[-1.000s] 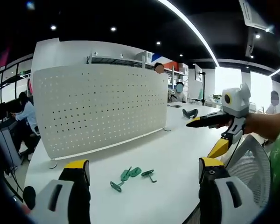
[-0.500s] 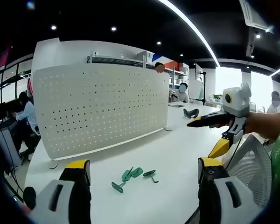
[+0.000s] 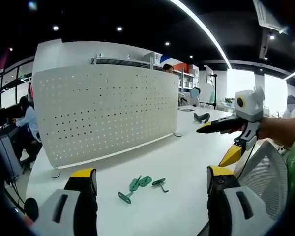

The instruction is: Insert the hook assembly into the mounting plate slot until the hook locks in place.

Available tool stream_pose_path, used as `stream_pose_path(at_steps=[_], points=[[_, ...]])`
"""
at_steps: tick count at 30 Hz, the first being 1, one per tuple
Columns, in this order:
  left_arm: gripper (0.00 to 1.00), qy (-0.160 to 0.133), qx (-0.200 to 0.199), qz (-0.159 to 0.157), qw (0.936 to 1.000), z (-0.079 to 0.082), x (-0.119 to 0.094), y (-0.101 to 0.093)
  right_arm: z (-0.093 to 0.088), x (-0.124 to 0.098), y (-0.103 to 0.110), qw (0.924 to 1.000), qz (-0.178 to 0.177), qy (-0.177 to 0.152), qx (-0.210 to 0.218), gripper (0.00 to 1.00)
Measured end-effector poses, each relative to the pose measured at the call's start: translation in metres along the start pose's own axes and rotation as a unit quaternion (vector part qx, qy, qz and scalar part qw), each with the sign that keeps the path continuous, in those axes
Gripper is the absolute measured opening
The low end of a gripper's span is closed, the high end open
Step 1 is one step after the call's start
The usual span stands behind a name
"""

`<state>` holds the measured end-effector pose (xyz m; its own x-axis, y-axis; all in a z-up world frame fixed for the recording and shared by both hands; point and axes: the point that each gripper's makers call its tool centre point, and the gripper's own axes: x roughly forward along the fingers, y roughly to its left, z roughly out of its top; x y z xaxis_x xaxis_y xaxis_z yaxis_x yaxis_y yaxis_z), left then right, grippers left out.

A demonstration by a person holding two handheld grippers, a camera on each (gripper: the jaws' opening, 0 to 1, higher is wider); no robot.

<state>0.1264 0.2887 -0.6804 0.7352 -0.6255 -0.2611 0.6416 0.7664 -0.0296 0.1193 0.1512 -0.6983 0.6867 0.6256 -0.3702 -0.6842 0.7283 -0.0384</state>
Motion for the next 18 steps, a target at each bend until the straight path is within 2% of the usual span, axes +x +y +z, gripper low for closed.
stream_pose_path(at_steps=[18], points=[[0.94,0.006,0.001,-0.002,1.0,-0.0031,0.0008,-0.0028,-0.0009,0.0039,0.0002,0.9999,0.008,0.006,-0.004,0.94]])
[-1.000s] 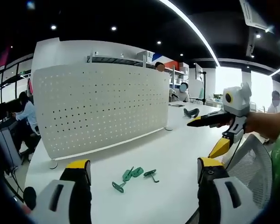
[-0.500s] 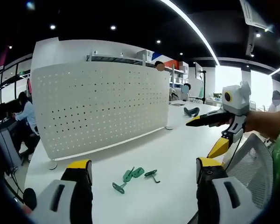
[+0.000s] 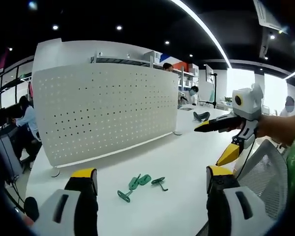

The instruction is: Insert the hook assembly into the mounting plate slot until the hook locks in place.

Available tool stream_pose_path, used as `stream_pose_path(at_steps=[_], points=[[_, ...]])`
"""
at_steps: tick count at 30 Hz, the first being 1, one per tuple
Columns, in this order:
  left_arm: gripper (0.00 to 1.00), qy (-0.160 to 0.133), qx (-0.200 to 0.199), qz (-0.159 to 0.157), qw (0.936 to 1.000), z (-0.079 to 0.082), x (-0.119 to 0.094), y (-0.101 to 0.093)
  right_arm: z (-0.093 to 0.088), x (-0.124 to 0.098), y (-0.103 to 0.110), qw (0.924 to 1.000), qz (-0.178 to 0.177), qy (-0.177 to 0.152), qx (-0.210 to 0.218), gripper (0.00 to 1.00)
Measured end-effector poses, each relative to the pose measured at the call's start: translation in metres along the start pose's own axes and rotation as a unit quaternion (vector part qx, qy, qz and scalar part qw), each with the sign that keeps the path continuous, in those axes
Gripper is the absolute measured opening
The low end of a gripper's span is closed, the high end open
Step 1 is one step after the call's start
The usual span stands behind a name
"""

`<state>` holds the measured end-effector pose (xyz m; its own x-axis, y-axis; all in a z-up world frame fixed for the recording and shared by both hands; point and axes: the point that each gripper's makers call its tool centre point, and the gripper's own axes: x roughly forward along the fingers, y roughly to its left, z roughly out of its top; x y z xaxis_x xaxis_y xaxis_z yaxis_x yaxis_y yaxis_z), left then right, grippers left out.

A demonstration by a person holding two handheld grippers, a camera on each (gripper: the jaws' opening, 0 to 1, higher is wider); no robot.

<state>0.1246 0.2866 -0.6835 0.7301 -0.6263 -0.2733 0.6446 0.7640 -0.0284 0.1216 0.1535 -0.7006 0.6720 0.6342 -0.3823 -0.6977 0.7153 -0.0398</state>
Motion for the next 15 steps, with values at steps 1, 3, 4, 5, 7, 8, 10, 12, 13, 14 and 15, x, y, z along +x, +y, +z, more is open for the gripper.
stream_pose_path(at_steps=[1,3,4,5,7,8,10,12,13,14,15], points=[[0.94,0.0,0.0,-0.001,1.0,0.0,0.0,0.0,0.0,0.001,0.0,1.0,0.001,0.0,-0.001,0.93],[0.94,0.002,-0.001,-0.001,1.0,-0.001,0.001,-0.001,0.001,0.002,0.0,1.0,0.004,0.0,-0.004,0.91],[0.94,0.002,-0.001,-0.002,1.0,-0.001,0.002,-0.002,0.001,0.002,0.0,1.0,0.005,0.001,-0.005,0.91],[0.94,0.002,-0.001,-0.003,1.0,-0.001,0.002,-0.002,0.001,0.003,0.0,1.0,0.007,0.001,-0.006,0.91],[0.94,0.003,-0.001,-0.003,1.0,-0.001,0.002,-0.002,0.002,0.005,-0.001,0.9999,0.008,0.003,-0.008,0.9],[0.93,0.003,-0.001,-0.003,1.0,-0.002,0.003,-0.002,0.002,0.006,-0.002,0.9999,0.01,0.004,-0.008,0.9],[0.93,0.003,-0.001,-0.002,1.0,-0.002,0.003,-0.002,0.003,0.007,-0.003,0.9999,0.011,0.005,-0.009,0.89],[0.93,0.002,-0.001,-0.001,1.0,-0.002,0.002,-0.002,0.003,0.009,-0.003,0.9998,0.016,0.008,-0.013,0.87],[0.93,0.001,-0.002,0.0,1.0,-0.002,0.002,-0.001,0.003,0.011,-0.003,0.9997,0.016,0.009,-0.014,0.87],[0.93,0.001,-0.002,0.0,1.0,-0.002,0.002,-0.001,0.003,0.012,-0.004,0.9996,0.018,0.01,-0.017,0.87],[0.93,0.002,-0.003,0.001,1.0,-0.003,0.002,-0.001,0.003,0.014,-0.004,0.9996,0.02,0.012,-0.018,0.86]])
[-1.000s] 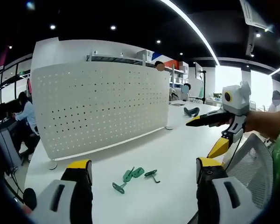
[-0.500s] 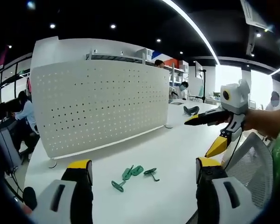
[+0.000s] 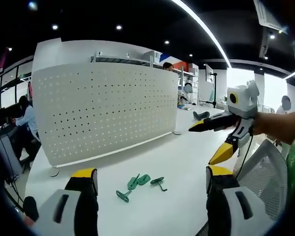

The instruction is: Insert the hook assembly into the mounting plate slot until the hook locks in place.

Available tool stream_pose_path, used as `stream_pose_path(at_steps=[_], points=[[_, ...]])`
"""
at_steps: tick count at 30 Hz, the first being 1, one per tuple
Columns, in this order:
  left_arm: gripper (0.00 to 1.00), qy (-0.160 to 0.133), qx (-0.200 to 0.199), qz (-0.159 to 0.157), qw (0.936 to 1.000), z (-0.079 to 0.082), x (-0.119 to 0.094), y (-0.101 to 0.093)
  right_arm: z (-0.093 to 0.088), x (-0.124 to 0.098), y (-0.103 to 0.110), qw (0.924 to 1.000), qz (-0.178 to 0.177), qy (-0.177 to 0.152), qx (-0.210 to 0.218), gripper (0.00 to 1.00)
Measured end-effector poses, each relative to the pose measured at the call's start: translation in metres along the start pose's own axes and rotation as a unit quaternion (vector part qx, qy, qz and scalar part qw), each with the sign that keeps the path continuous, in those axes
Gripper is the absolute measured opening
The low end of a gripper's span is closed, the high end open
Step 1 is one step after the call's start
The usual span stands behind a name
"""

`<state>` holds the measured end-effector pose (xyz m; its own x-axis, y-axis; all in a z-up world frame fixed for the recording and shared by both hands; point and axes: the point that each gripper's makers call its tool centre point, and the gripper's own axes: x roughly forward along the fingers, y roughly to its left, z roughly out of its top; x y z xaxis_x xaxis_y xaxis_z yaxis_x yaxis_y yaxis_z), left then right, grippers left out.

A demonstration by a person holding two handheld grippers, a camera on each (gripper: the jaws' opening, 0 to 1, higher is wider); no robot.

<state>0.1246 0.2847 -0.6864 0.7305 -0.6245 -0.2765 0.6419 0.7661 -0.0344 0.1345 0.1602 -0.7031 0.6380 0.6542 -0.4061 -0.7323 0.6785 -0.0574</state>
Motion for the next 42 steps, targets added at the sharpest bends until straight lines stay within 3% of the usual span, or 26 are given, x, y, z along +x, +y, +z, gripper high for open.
stream_pose_path(at_steps=[42], points=[[0.92,0.006,-0.018,-0.004,0.9998,-0.019,0.003,-0.01,-0.016,0.056,-0.01,0.9953,0.048,0.067,-0.05,0.7]])
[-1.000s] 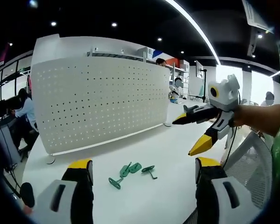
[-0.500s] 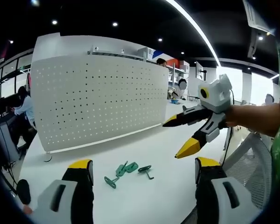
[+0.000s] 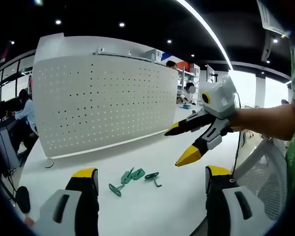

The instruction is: Insert the hook assembly into the mounting plate slot until the hook locks in place.

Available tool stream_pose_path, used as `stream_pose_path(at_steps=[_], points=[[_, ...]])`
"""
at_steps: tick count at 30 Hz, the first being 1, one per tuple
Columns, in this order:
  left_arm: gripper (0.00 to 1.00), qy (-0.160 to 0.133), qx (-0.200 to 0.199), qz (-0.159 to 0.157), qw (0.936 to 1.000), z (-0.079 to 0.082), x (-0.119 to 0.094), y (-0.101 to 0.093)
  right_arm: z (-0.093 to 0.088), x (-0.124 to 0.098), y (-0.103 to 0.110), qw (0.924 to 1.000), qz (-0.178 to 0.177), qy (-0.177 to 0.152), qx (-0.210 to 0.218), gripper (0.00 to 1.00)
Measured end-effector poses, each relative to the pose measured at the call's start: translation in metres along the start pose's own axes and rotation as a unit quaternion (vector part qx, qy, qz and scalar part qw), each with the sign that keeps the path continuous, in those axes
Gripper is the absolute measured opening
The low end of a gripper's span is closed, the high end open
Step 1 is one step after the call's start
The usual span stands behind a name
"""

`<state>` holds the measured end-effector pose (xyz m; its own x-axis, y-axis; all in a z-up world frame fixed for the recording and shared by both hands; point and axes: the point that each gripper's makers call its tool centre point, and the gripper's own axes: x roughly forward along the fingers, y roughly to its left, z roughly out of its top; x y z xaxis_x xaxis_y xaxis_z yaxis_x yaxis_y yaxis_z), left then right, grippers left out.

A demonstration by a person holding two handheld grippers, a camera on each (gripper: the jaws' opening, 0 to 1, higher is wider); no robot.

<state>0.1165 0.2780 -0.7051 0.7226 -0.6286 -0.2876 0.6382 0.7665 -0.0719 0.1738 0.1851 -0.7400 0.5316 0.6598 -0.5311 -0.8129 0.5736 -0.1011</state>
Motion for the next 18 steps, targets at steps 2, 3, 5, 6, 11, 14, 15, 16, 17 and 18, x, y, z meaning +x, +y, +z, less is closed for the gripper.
stream_pose_path(at_steps=[2,3,5,6,11,14,15,16,17,18], points=[[0.92,0.0,0.001,0.001,1.0,0.0,0.0,0.0,-0.001,0.002,0.0,1.0,0.002,0.004,-0.002,0.69],[0.92,-0.001,0.001,0.001,1.0,0.0,0.0,0.0,-0.001,0.004,-0.001,1.0,0.003,0.007,-0.003,0.69],[0.92,-0.001,-0.001,0.0,1.0,0.0,0.0,0.0,-0.002,0.005,-0.001,0.9999,0.002,0.01,-0.007,0.69],[0.92,0.0,-0.001,0.0,1.0,0.0,0.0,0.0,-0.003,0.006,-0.001,0.9999,0.003,0.012,-0.008,0.69],[0.92,0.0,-0.001,-0.001,1.0,-0.001,0.0,0.0,-0.005,0.014,-0.002,0.9997,0.011,0.023,-0.007,0.65],[0.92,0.0,-0.001,-0.002,1.0,-0.001,0.001,0.0,-0.005,0.019,-0.001,0.9995,0.016,0.026,-0.012,0.64],[0.92,0.0,0.0,-0.002,1.0,0.0,0.001,0.0,-0.005,0.021,-0.001,0.9994,0.017,0.028,-0.013,0.63],[0.91,0.0,0.0,-0.003,1.0,0.0,0.001,0.0,-0.005,0.023,0.0,0.9992,0.019,0.031,-0.016,0.63],[0.91,0.0,-0.001,-0.003,1.0,0.0,0.001,0.0,-0.005,0.025,-0.001,0.9992,0.019,0.032,-0.017,0.63],[0.91,0.0,-0.001,-0.003,1.0,-0.001,0.001,0.0,-0.005,0.027,0.0,0.999,0.021,0.034,-0.02,0.62]])
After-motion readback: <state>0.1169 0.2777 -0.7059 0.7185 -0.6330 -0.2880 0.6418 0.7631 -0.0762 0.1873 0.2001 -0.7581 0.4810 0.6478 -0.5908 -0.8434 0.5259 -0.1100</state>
